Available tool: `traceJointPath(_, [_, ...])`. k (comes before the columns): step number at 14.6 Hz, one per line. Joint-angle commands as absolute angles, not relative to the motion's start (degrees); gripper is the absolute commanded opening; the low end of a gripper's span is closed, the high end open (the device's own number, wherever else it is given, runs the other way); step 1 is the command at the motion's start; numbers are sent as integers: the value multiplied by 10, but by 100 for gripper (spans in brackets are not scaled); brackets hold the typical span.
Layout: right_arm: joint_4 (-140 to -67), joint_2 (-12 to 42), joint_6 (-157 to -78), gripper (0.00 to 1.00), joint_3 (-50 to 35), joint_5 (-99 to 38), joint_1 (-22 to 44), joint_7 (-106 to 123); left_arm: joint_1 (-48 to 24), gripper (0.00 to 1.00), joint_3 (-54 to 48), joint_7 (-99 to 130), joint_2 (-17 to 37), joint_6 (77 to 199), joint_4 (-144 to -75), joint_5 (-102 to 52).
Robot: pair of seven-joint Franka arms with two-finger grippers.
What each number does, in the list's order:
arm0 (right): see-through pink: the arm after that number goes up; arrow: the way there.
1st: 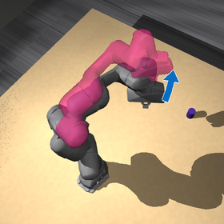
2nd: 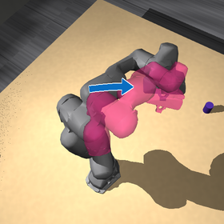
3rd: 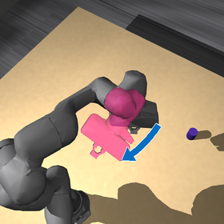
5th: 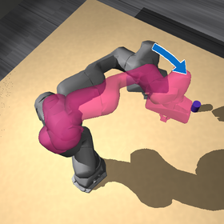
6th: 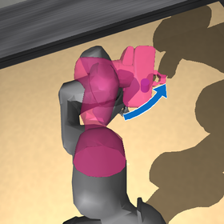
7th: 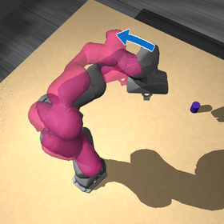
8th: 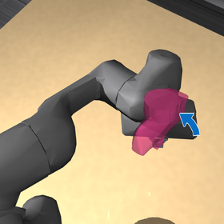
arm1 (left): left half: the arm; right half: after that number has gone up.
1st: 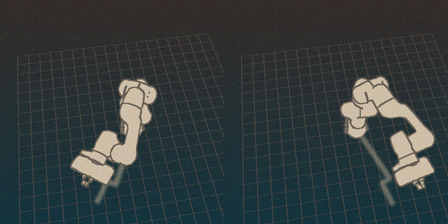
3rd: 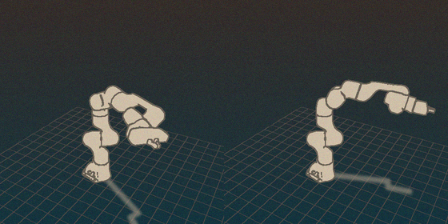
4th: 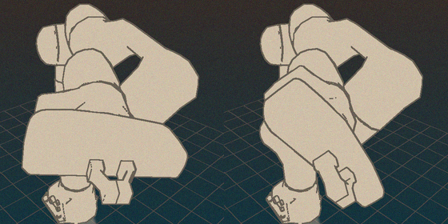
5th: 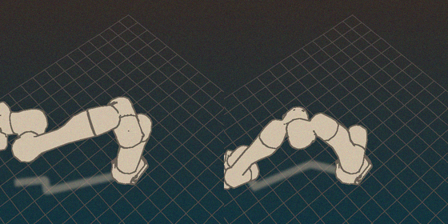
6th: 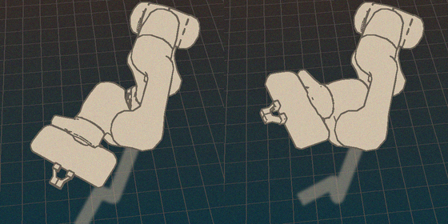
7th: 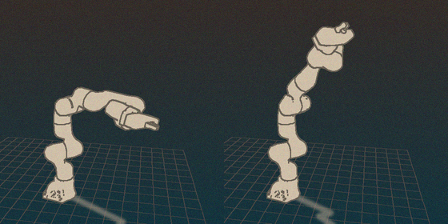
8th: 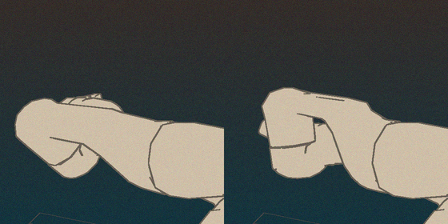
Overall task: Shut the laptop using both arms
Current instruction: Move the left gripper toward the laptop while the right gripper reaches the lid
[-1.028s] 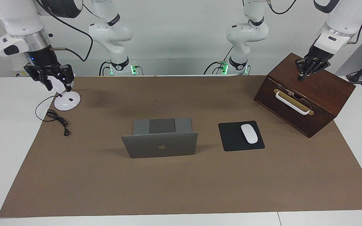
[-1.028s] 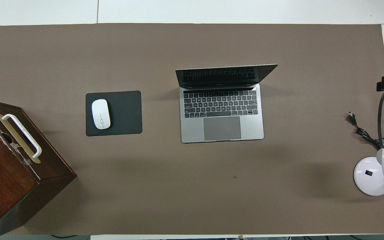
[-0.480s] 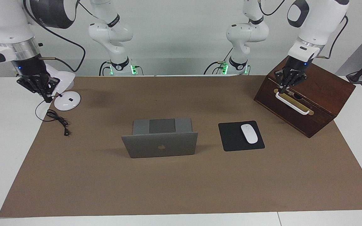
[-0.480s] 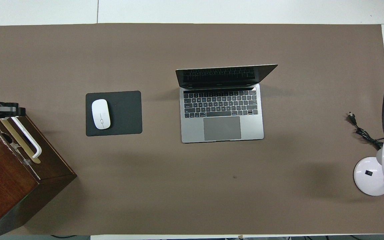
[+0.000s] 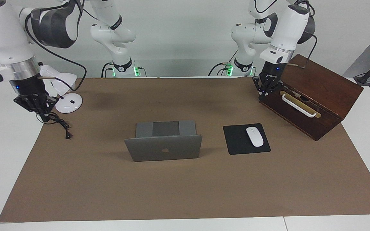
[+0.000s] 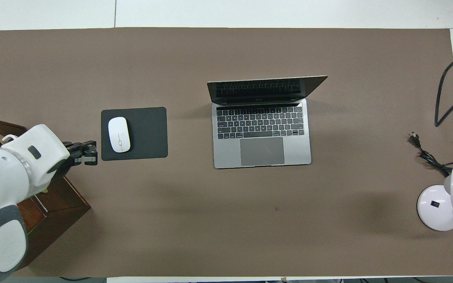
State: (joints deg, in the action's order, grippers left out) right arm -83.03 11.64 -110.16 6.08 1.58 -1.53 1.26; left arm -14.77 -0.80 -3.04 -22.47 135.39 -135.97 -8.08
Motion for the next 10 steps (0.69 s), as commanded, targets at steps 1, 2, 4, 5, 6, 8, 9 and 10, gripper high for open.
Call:
traceJointPath(1, [-707, 215, -1099, 0, 57, 25, -22, 14, -209, 0, 1, -5, -250, 1445, -1424, -98])
traceJointPath(2, [-666, 246, -1094, 0, 56, 25, -22, 11, -233, 0, 1, 7, -245, 1476, -1438, -98])
traceJointPath(4, [-608, 300, -1099, 0, 54, 24, -22, -3, -260, 0, 1, 11, -239, 1511, -1448, -98])
traceJointPath(5, [-589, 321, -1103, 0, 50, 24, -22, -11, -273, 0, 1, 11, -233, 1525, -1448, -100])
traceJointPath(6, [-580, 337, -1111, 0, 48, 24, -18, -22, -284, 0, 1, 11, -222, 1545, -1449, -100])
traceJointPath(8, [-580, 345, -1123, 0, 45, 23, 1, -35, -308, 0, 1, 14, -189, 1603, -1453, -101])
traceJointPath(9, [-581, 350, -1134, 0, 44, 24, 15, -35, -322, 0, 1, 25, -170, 1637, -1455, -101])
traceJointPath(10, [-583, 353, -1136, 0, 44, 23, 26, -38, -332, 0, 1, 29, -147, 1671, -1455, -101])
